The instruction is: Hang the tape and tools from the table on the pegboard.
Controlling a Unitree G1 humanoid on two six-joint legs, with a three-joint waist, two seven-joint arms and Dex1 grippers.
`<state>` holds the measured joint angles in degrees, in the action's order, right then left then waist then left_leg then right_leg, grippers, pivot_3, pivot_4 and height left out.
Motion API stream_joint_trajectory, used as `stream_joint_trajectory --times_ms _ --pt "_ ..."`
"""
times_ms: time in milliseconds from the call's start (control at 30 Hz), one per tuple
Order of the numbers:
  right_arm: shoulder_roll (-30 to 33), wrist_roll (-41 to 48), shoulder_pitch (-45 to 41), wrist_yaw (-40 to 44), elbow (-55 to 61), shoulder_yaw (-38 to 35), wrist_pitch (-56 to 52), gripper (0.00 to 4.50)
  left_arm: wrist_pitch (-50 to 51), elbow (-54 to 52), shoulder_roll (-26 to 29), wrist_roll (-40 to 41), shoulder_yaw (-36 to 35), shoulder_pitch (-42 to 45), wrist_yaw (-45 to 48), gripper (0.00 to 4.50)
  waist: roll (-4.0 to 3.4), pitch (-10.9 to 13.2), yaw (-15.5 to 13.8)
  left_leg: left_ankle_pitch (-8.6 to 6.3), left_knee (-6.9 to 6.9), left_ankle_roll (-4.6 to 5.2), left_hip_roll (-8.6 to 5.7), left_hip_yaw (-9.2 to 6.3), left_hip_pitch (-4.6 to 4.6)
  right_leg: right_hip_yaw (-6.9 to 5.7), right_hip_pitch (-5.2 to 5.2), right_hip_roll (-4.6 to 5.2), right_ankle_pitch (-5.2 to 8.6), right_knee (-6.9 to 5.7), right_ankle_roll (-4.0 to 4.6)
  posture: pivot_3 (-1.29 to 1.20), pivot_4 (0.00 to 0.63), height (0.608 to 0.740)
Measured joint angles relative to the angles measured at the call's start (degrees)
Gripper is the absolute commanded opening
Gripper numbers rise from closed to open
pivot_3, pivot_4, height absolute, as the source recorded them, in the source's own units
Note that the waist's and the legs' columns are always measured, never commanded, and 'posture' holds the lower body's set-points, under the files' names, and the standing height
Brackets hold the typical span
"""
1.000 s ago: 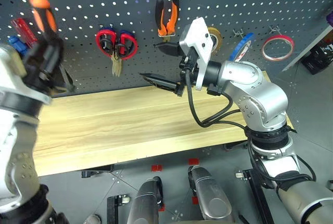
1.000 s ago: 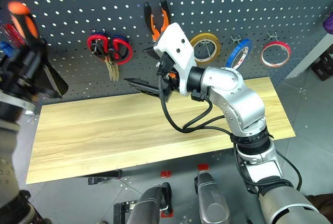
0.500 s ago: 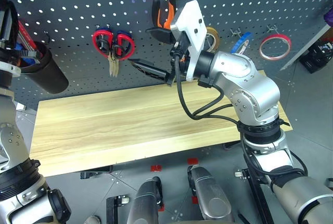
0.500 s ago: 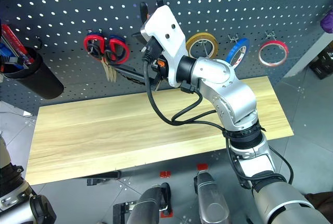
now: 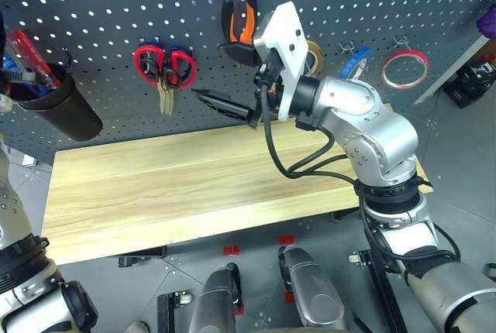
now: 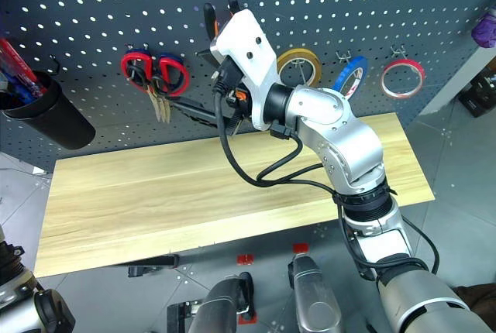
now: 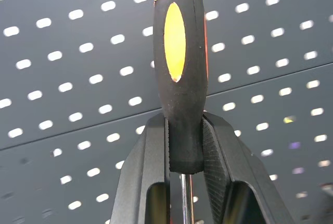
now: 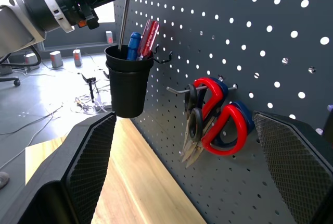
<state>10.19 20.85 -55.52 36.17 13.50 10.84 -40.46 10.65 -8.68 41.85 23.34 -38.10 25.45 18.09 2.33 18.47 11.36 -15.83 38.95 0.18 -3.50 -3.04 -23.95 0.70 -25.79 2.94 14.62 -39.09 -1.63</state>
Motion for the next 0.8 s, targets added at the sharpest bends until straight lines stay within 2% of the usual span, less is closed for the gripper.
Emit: stream_joint_trajectory --times_ms 267,333,667,800 --pt "-2.7 2.8 -0.3 0.0 -0.2 -0.6 -1.2 4.5 -5.1 5.9 -1.9 -2.5 0.3 -1.5 -0.7 0.51 0.06 -0.1 0.0 0.01 0.02 0.0 0.0 0.02 0.0 0.0 0.0 0.0 -0.01 -0.01 0.01 -0.28 0.251 0.74" --pt "-3.2 4.7 -1.5 0.0 -0.2 -1.1 -2.7 4.5 -5.8 6.8 -2.7 -3.1 0.3 -2.1 -1.6 1.23 0.07 -0.1 0.1 0.01 0.02 0.0 0.0 0.03 0.0 0.0 -0.01 0.0 -0.01 -0.02 0.01 -0.28 0.251 0.74" --pt "-2.5 7.1 -2.2 0.1 -0.1 -1.5 -3.8 4.5 -8.5 7.2 -3.8 -3.1 -0.4 -3.0 -4.1 4.21 0.35 -0.6 0.0 0.01 0.03 0.0 0.01 0.01 0.01 -0.08 -0.02 0.01 -0.2 -0.03 0.3 -0.28 0.238 0.74" --pt "-1.8 7.1 -2.1 0.5 -0.1 -1.4 -3.7 4.5 -6.9 6.1 -3.8 -2.7 -0.4 -3.0 -5.4 4.21 0.35 -1.0 0.0 0.01 0.03 0.0 0.0 0.01 0.0 -0.08 -0.02 0.01 -0.21 -0.02 0.3 -0.28 0.223 0.74"
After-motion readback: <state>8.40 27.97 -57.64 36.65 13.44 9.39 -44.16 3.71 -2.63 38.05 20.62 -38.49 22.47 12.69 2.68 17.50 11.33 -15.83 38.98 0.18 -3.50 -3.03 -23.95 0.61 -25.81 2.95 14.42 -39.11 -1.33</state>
